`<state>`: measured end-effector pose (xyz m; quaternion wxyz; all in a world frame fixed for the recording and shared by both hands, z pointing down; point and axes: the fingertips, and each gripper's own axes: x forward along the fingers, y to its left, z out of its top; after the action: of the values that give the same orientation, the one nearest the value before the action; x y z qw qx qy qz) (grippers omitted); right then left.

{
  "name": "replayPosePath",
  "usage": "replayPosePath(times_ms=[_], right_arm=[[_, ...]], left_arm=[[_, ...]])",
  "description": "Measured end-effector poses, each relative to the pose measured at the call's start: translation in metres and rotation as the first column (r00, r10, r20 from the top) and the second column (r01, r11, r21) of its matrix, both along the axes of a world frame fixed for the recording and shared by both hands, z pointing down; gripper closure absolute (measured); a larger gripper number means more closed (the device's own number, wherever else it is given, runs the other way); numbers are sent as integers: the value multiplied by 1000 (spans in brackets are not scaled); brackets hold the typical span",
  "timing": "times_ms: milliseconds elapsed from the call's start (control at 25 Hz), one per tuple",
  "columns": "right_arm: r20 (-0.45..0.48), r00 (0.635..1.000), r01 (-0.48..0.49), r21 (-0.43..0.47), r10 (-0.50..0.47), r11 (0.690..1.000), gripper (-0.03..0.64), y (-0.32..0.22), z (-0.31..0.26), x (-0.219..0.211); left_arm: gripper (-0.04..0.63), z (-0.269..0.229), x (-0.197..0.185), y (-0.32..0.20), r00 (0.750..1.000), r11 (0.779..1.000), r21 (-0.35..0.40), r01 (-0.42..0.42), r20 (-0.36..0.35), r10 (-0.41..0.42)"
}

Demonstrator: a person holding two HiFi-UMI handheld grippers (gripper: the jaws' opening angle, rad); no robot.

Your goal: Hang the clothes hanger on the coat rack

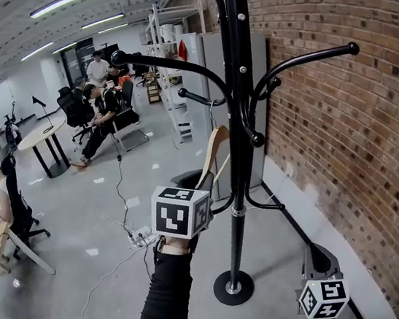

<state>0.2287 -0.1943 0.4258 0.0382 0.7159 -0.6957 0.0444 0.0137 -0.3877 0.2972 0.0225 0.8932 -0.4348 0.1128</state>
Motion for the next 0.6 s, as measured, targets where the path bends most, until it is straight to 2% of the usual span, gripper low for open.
replayPosePath(times_ms=[240, 320, 440, 600], right_arm=[[2, 1000, 9, 3, -9, 1000, 607, 2, 2, -9], [2, 1000, 13, 5, -13, 1000, 607, 2, 2, -10], [4, 1000, 12, 7, -12, 1000, 607, 2, 2, -9], [8, 1000, 15, 8, -15, 1000, 607, 2, 3, -8]], left_arm=[[537, 4, -10, 0, 999, 999, 27, 23, 31, -24], [537, 4, -13, -1, 998, 997, 61, 40, 39, -42], [537, -5, -13, 1, 999, 992, 125, 34, 13, -35], [537, -8, -14, 4, 999, 984, 173, 30, 32, -36]])
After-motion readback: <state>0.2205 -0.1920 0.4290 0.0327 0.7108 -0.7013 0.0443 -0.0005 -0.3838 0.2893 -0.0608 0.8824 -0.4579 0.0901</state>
